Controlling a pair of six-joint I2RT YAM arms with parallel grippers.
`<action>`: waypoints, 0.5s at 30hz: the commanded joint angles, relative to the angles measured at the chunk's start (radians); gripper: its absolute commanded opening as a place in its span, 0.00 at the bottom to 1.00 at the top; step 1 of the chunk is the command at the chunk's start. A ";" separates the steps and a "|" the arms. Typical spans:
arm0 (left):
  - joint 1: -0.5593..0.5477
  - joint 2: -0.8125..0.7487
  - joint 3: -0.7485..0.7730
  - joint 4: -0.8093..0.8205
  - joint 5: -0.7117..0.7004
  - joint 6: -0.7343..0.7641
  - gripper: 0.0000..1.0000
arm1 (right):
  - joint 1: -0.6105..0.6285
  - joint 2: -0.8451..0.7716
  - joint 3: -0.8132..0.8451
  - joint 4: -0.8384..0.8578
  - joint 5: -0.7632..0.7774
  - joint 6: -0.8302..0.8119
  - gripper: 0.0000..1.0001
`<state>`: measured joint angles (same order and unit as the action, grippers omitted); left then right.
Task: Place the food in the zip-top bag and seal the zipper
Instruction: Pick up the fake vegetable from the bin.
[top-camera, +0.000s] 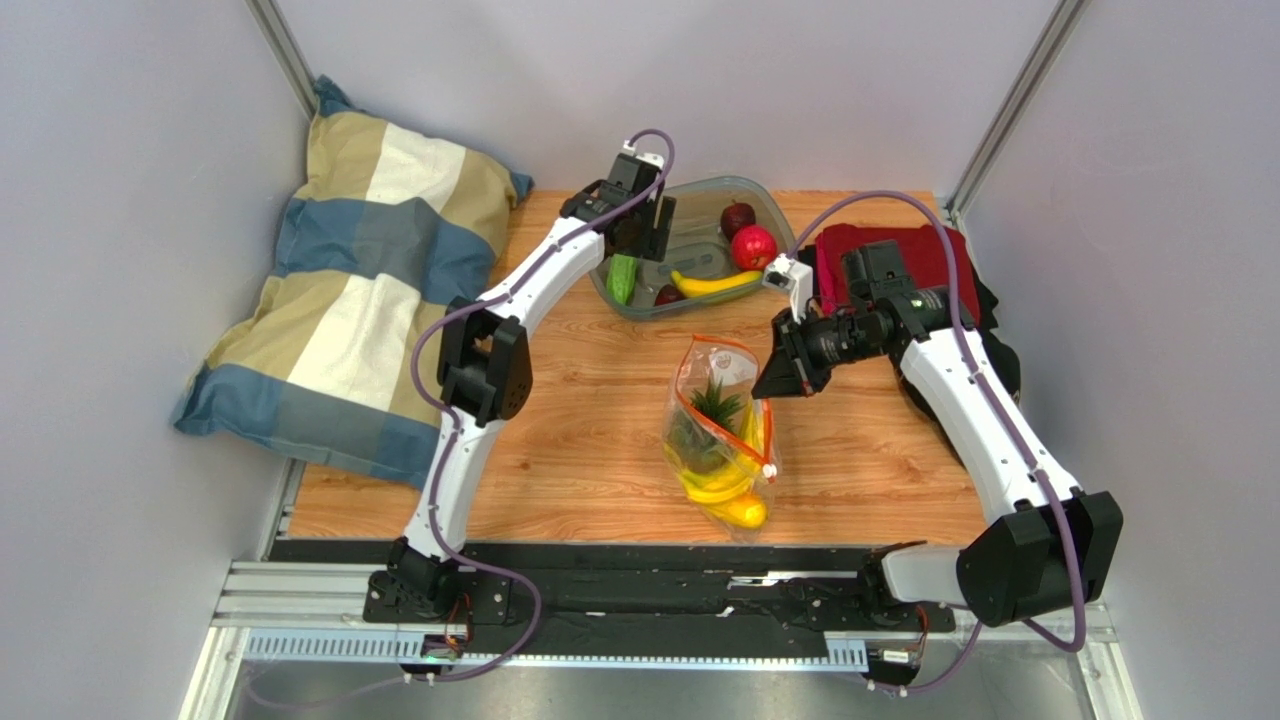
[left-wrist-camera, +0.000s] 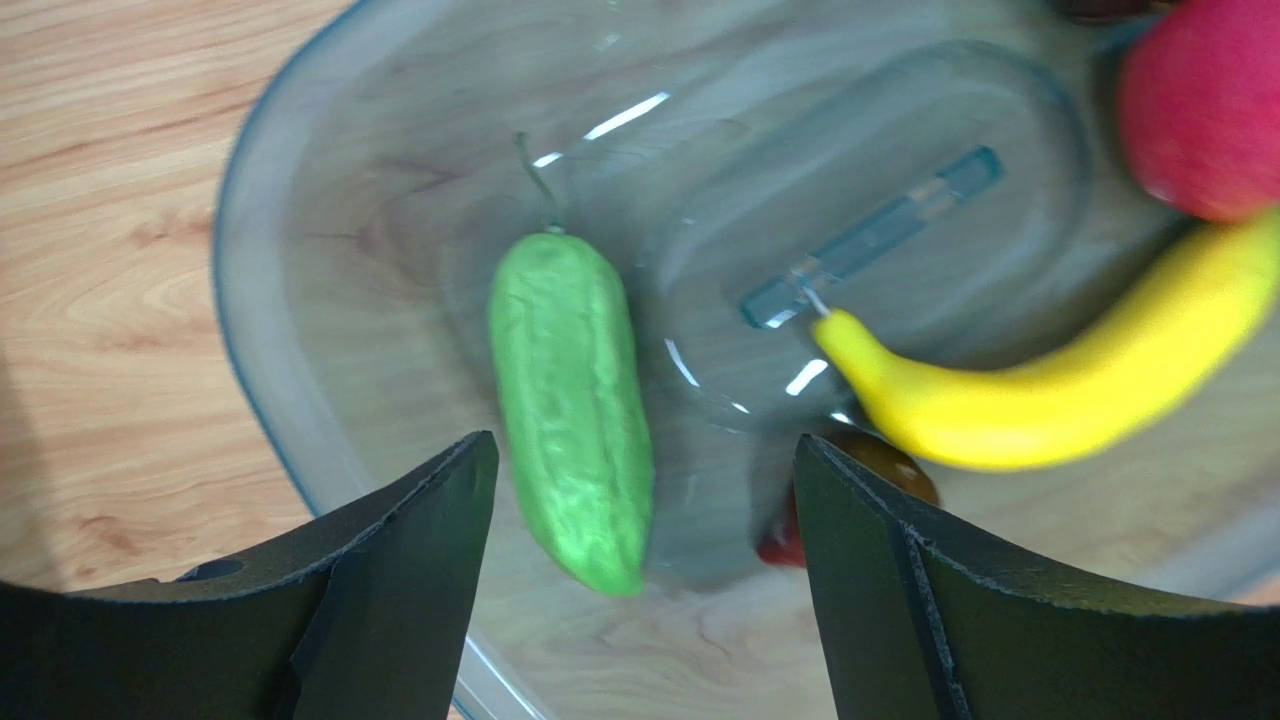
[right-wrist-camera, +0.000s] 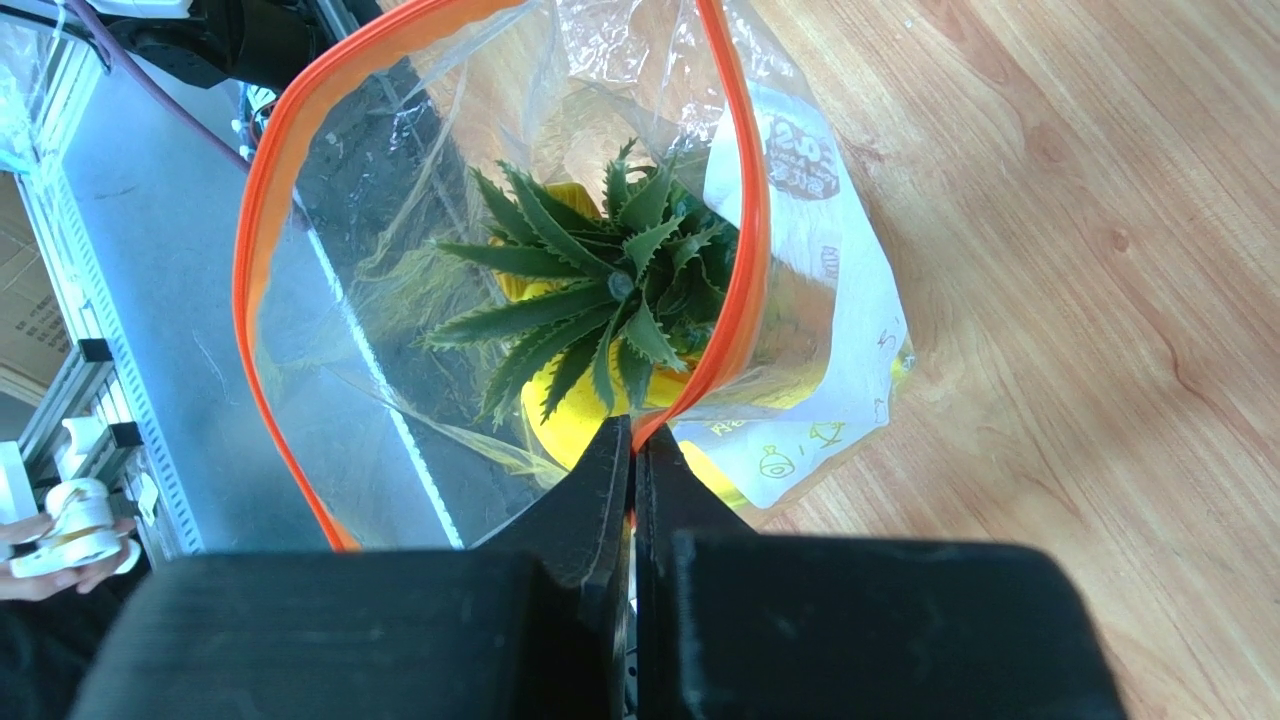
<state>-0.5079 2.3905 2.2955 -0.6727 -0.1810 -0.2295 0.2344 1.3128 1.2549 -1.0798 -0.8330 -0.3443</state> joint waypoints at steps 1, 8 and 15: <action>0.022 0.035 0.019 0.047 -0.077 -0.010 0.81 | -0.004 -0.014 0.017 0.038 -0.005 0.018 0.00; 0.026 0.098 0.019 0.071 -0.039 0.015 0.81 | -0.003 -0.004 0.044 0.032 -0.044 0.001 0.00; 0.028 0.154 0.079 0.036 0.072 -0.017 0.73 | -0.003 -0.021 0.047 0.035 -0.086 -0.051 0.00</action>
<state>-0.4828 2.5301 2.3070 -0.6312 -0.1864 -0.2279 0.2340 1.3128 1.2575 -1.0794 -0.8639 -0.3496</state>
